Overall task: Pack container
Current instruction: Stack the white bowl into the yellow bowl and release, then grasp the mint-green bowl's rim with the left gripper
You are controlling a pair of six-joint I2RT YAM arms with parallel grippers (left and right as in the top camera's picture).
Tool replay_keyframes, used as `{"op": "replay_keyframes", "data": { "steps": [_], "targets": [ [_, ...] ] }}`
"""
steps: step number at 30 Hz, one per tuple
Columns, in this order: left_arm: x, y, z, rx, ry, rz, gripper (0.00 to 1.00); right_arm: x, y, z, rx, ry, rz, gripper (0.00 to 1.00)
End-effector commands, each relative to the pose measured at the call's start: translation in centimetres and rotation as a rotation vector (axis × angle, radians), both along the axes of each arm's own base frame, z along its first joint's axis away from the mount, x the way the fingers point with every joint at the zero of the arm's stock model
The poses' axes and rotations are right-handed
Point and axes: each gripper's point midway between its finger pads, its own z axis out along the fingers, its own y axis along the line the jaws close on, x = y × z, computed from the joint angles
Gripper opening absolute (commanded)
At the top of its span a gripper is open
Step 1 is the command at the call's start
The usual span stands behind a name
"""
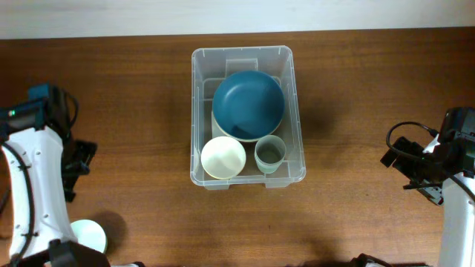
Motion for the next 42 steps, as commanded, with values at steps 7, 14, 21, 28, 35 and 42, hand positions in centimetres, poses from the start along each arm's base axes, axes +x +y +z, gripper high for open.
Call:
{"op": "replay_keyframes", "data": {
  "steps": [7, 14, 21, 28, 35, 42],
  "targets": [
    [-5.4, 1.7, -8.0, -0.054, 0.134, 0.102, 0.93, 0.0, -0.1, 0.0, 0.003, -0.005, 0.000, 0.99],
    [-5.4, 1.7, -13.7, -0.041, 0.094, -0.007, 0.99, 0.0, -0.1, 0.0, 0.004, -0.004, 0.000, 0.99],
    [-5.0, 1.5, -16.9, -0.042, 0.045, -0.113, 0.99, 0.0, -0.1, 0.0, 0.004, -0.005, 0.000, 0.99],
    [-4.9, 1.6, -16.9, -0.039, 0.038, -0.115, 0.36, 0.0, -0.1, 0.0, 0.003, -0.005, 0.000, 0.99],
    [-4.6, 1.1, -17.0, -0.064, 0.024, -0.115, 0.04, 0.0, -0.1, 0.0, 0.003, -0.005, 0.001, 0.99],
    [-0.8, 1.3, -14.9, -0.085, -0.083, -0.225, 0.01, 0.1, -0.1, 0.0, 0.001, -0.008, 0.001, 0.99]
  ]
}}
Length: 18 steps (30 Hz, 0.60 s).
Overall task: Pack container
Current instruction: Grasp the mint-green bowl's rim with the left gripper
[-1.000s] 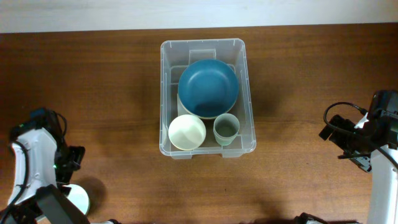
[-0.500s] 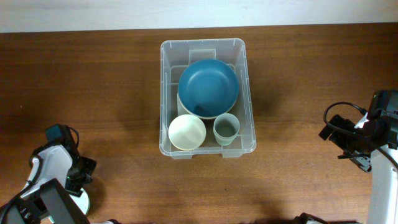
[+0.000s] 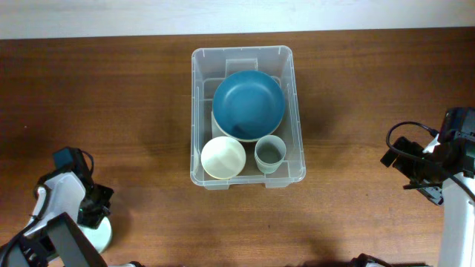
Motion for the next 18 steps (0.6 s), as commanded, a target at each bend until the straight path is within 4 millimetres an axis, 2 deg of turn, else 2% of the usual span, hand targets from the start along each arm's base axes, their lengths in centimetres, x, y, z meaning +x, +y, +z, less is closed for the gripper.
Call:
{"op": "replay_keyframes", "data": {
  "steps": [1, 2, 5, 9, 10, 13, 14, 15, 17, 18],
  "targets": [
    [4.0, 0.1, 3.0, -0.014, -0.113, -0.110, 0.01, 0.0, -0.1, 0.0, 0.002, -0.005, 0.001, 0.99],
    [5.2, 0.0, 4.8, 0.000, -0.139, -0.137, 0.01, 0.0, -0.1, 0.0, 0.002, -0.005, 0.001, 0.99],
    [7.6, -1.0, 8.4, 0.026, -0.198, -0.215, 0.01, 0.0, -0.1, 0.0, 0.002, -0.005, 0.001, 0.99],
    [12.0, -4.6, 15.3, 0.084, -0.326, -0.436, 0.01, 0.0, -0.1, 0.0, 0.003, -0.004, 0.001, 0.99],
    [13.2, -6.4, 17.4, 0.093, -0.370, -0.510, 0.01, 0.0, -0.1, 0.0, 0.003, -0.004, 0.001, 0.99],
    [14.9, -11.1, 21.7, 0.096, -0.451, -0.665, 0.01, 0.0, -0.1, 0.0, 0.003, -0.005, 0.001, 0.99],
    [15.4, -13.6, 23.3, 0.091, -0.488, -0.744, 0.01, 0.0, -0.1, 0.0, 0.003, -0.005, 0.001, 0.99],
    [15.6, -15.3, 24.3, 0.084, -0.512, -0.791, 0.01, 0.0, -0.1, 0.0, 0.003, -0.005, 0.001, 0.99],
    [15.7, -20.2, 26.3, 0.075, -0.569, -0.971, 0.01, 0.0, -0.1, 0.0, 0.003, -0.005, 0.001, 0.99],
    [15.4, -23.5, 27.0, 0.067, -0.602, -1.090, 0.01, 0.0, -0.1, 0.0, 0.002, -0.005, 0.001, 0.99]
  ]
}}
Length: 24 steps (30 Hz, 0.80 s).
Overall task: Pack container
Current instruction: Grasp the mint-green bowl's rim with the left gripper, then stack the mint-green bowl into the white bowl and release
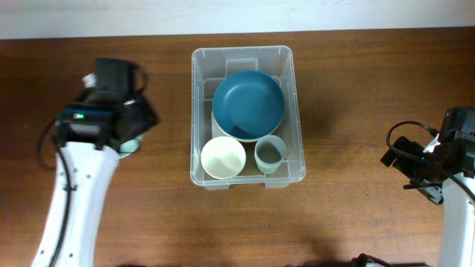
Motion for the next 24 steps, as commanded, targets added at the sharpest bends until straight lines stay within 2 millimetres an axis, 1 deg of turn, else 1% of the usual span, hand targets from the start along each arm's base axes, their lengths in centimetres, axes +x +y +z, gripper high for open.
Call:
{"op": "replay_keyframes", "data": {
  "steps": [1, 2, 4, 5, 7, 9, 15, 16, 17, 18, 21, 24],
  "targets": [
    [-0.8, -7.1, 2.8, 0.032, -0.088, -0.285, 0.01, 0.0, -0.1, 0.0, 0.003, -0.003, 0.001, 0.99],
    [-1.1, -8.9, 2.8, 0.032, -0.096, -0.340, 0.01, 0.0, -0.1, 0.0, 0.003, -0.003, 0.001, 0.99],
    [-1.8, -11.4, 2.4, 0.031, -0.091, -0.409, 0.01, 0.0, -0.1, 0.0, 0.003, -0.003, 0.001, 0.99],
    [-2.3, -13.3, 1.6, 0.036, -0.069, -0.463, 0.01, 0.0, -0.1, 0.0, 0.003, -0.003, 0.001, 0.99],
    [-2.6, -15.2, 0.0, 0.047, -0.025, -0.512, 0.01, 0.0, -0.1, 0.0, 0.003, -0.003, 0.001, 0.99],
    [-2.8, -16.8, -2.5, 0.068, 0.049, -0.552, 0.01, 0.0, 0.0, 0.0, 0.004, -0.002, 0.001, 0.99],
    [-3.1, -19.0, -7.4, 0.049, 0.203, -0.602, 0.01, -0.1, 0.0, 0.0, 0.005, 0.000, 0.001, 0.99],
    [-3.2, -19.2, -8.3, 0.047, 0.235, -0.607, 0.01, -0.1, 0.0, 0.0, 0.005, 0.000, 0.001, 0.99],
    [-3.3, -19.2, -8.8, 0.047, 0.250, -0.608, 0.01, -0.1, 0.0, 0.0, 0.005, 0.000, 0.001, 0.99],
    [-3.3, -19.3, -9.8, 0.053, 0.282, -0.609, 0.01, -0.1, 0.0, 0.0, 0.005, 0.000, 0.001, 0.99],
    [-3.4, -19.3, -10.9, 0.065, 0.317, -0.607, 0.01, -0.1, 0.0, 0.0, 0.005, 0.000, 0.001, 0.99],
    [-3.5, -19.2, -11.0, 0.067, 0.322, -0.607, 0.08, -0.1, 0.0, 0.0, 0.004, 0.000, 0.001, 0.99]
  ]
}}
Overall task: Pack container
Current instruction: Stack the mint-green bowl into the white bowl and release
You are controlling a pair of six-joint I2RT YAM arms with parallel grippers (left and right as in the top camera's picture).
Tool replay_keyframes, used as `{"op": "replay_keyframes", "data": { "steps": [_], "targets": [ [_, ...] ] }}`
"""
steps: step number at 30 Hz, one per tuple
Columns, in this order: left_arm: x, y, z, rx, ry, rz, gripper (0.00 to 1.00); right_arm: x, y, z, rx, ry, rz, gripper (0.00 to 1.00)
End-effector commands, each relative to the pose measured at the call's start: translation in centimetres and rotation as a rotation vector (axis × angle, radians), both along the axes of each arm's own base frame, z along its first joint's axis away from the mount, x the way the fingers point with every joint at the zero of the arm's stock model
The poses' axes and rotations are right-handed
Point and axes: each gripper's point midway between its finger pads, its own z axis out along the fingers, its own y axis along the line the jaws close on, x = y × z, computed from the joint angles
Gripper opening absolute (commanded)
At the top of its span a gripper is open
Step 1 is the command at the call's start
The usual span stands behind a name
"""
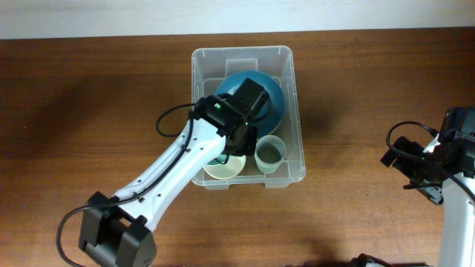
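Note:
A clear plastic container (197, 111) stands at the table's middle. In it lie a dark blue bowl (272, 102), a cream bowl (223, 171) and a pale green cup (269, 153). My left arm reaches in over the container's left wall. Its gripper (225, 150) is over the cream bowl, with the fingers mostly hidden under the wrist. A sliver of a pale green dish (216, 159) shows beneath it, held in the gripper. My right gripper (407, 165) rests far off at the right edge; its fingers cannot be made out.
Brown wooden table (111, 111) all round the container. A pale wall strip runs along the far edge. The left arm's base (115, 241) sits at the bottom left, the right arm's white link (456, 222) at the bottom right.
My left arm has moved from the table left of the container to over the container's front left, with the pale green dish under it. The right arm has not moved.
The pale green dish lay at the table's front left with my left arm beside it. Then the gripper was down on the dish. Then arm and dish were at mid-left of the table. Now both are over the cream bowl in the container.

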Motion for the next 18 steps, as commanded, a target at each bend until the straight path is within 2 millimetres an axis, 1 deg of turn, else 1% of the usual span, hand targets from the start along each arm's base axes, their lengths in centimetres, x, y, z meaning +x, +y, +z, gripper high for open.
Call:
{"op": "replay_keyframes", "data": {
  "steps": [1, 4, 5, 6, 8, 12, 14, 15, 16, 17, 18],
  "targets": [
    [0.0, -0.1, 0.0, 0.001, 0.008, -0.013, 0.11, -0.1, 0.0, 0.0, 0.004, -0.001, 0.001, 0.99],
    [0.0, -0.1, 0.0, 0.002, 0.008, -0.013, 0.24, -0.1, 0.0, 0.0, 0.004, -0.001, 0.001, 0.99],
    [0.0, -0.1, 0.0, 0.002, 0.008, -0.013, 0.30, -0.1, 0.0, 0.0, 0.004, -0.001, 0.001, 0.99],
    [0.0, -0.1, 0.0, 0.002, 0.008, -0.013, 0.34, -0.1, 0.0, 0.0, 0.004, -0.001, 0.001, 0.99],
    [0.0, -0.1, 0.0, 0.002, 0.007, -0.014, 0.36, -0.1, 0.0, 0.0, 0.005, -0.001, 0.001, 0.98],
    [0.3, 0.3, 0.1, 0.021, -0.006, -0.051, 0.37, -0.1, 0.0, 0.0, 0.005, -0.001, 0.001, 0.99],
    [0.9, 1.6, 0.9, 0.056, -0.032, -0.024, 0.37, -0.1, 0.0, 0.0, 0.005, -0.001, 0.001, 0.99],
    [1.8, 3.5, 2.5, 0.095, -0.078, 0.018, 0.37, 0.0, 0.0, 0.0, 0.003, -0.001, 0.007, 0.99],
    [2.4, 4.7, 3.7, 0.114, -0.109, 0.057, 0.37, 0.1, 0.0, 0.0, 0.000, -0.005, 0.020, 1.00],
    [3.1, 6.5, 5.3, 0.128, -0.149, 0.117, 0.37, 0.4, 0.1, 0.1, -0.002, -0.017, 0.042, 0.97],
    [3.5, 7.5, 6.4, 0.124, -0.174, 0.146, 0.37, 0.8, 0.1, 0.2, -0.009, -0.030, 0.056, 0.95]
  ]
}}
